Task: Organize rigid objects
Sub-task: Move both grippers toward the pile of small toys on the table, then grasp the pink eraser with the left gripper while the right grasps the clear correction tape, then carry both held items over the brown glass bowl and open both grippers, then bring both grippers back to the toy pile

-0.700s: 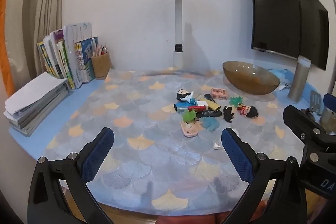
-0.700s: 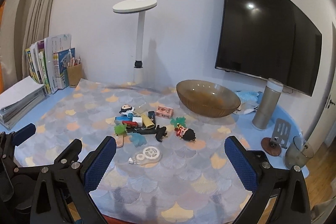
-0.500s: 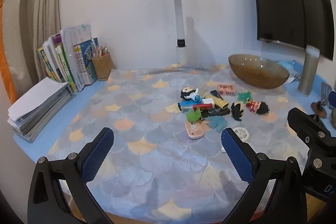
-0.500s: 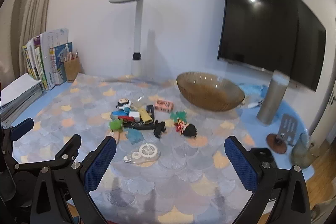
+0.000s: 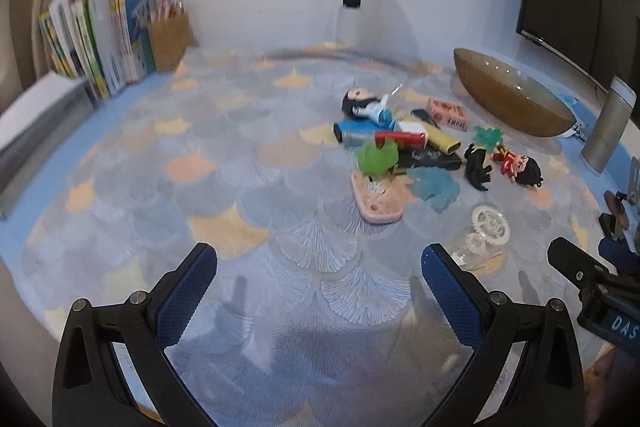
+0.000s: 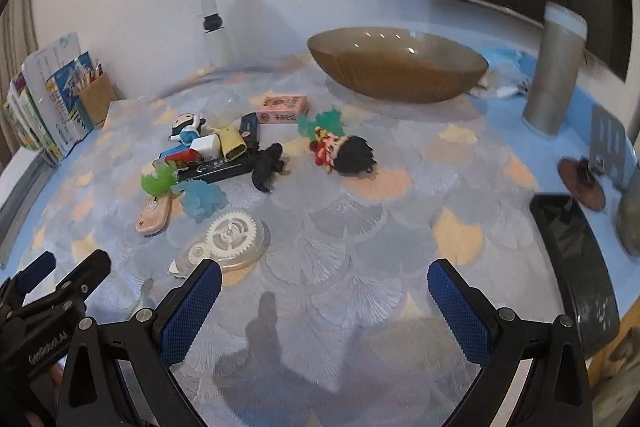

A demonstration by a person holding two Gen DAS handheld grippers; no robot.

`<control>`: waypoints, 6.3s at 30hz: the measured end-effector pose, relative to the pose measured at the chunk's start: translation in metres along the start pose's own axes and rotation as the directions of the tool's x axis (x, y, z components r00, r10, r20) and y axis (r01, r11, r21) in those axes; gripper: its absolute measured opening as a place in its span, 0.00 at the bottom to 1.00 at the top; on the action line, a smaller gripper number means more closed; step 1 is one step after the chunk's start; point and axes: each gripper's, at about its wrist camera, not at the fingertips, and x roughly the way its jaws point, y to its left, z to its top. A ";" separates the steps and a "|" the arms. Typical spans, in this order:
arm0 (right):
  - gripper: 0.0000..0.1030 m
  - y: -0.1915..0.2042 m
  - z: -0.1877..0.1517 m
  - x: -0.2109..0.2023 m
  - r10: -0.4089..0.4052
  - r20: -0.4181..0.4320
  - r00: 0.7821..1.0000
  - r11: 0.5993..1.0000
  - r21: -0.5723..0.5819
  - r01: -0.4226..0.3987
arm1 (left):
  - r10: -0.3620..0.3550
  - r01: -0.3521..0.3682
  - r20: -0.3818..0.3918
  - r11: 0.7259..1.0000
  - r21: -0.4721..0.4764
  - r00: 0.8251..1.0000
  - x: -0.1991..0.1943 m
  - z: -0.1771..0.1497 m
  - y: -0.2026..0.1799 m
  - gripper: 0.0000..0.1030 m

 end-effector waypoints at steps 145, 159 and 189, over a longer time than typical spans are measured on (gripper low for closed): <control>0.60 -0.035 0.161 -0.042 0.157 0.124 0.980 0.965 -0.231 -0.126 | -0.266 0.254 0.192 0.963 0.088 0.945 -0.045 0.183 -0.018 0.71; 0.60 0.041 0.034 0.067 0.219 -0.096 0.971 0.927 -0.290 -0.238 | -0.169 0.169 -0.027 0.985 -0.032 0.985 0.065 0.056 0.046 0.71; 0.50 0.089 0.042 0.067 0.275 -0.170 0.946 0.879 -0.355 -0.319 | -0.365 0.383 -0.128 0.908 0.170 0.922 0.051 0.039 0.018 0.63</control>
